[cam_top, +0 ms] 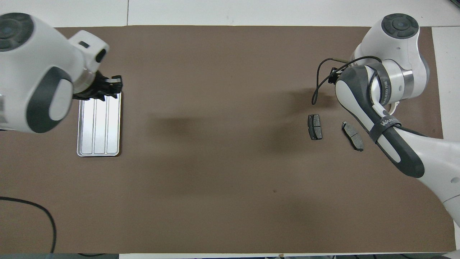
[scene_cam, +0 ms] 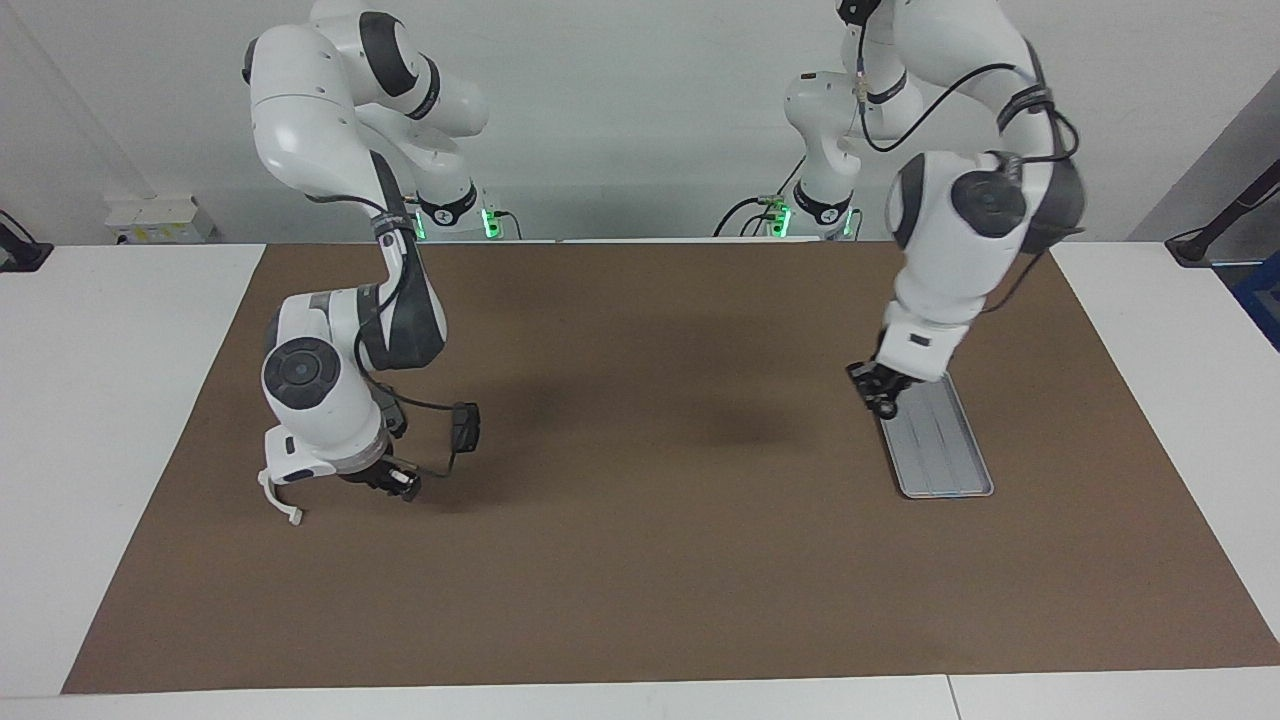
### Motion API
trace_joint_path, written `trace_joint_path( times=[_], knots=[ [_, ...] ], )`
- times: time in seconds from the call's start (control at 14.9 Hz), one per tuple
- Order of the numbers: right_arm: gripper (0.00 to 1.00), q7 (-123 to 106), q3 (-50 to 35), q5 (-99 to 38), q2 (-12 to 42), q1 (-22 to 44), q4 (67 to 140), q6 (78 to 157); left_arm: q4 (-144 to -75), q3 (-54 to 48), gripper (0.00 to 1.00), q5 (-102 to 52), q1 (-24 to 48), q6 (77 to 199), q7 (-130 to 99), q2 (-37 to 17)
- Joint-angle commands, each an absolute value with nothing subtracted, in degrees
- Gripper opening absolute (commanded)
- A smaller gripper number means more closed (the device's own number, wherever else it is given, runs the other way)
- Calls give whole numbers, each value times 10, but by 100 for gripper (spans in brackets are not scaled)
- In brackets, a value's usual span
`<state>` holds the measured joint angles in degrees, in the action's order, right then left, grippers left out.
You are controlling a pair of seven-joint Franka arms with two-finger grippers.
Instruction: Pick bearing gear from pile to tray
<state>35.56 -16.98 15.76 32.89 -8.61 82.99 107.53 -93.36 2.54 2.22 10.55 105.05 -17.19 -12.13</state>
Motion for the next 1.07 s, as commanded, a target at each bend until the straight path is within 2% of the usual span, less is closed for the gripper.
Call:
trace_joint_path(
  times=[0.0,0.13,0.34,0.47,0.74,1.01],
  knots=[
    [0,360,-194,162,307,-62,787,1000,-940,18,0,27,28,1022,-52,-104],
    [0,401,-218,142,301,-36,762,968,-959,19,0,27,-16,1032,9,-95],
    [0,558,-226,120,301,35,745,975,-1078,19,0,26,-26,1128,22,-49],
    [0,650,-226,89,302,74,747,1009,-1148,19,0,26,-20,1175,9,-20],
    [0,789,-226,70,313,151,762,1081,-1196,18,0,26,13,1183,-57,0],
    [0,883,-221,113,375,218,762,1163,-1256,17,0,26,13,1254,-58,16]
  ],
)
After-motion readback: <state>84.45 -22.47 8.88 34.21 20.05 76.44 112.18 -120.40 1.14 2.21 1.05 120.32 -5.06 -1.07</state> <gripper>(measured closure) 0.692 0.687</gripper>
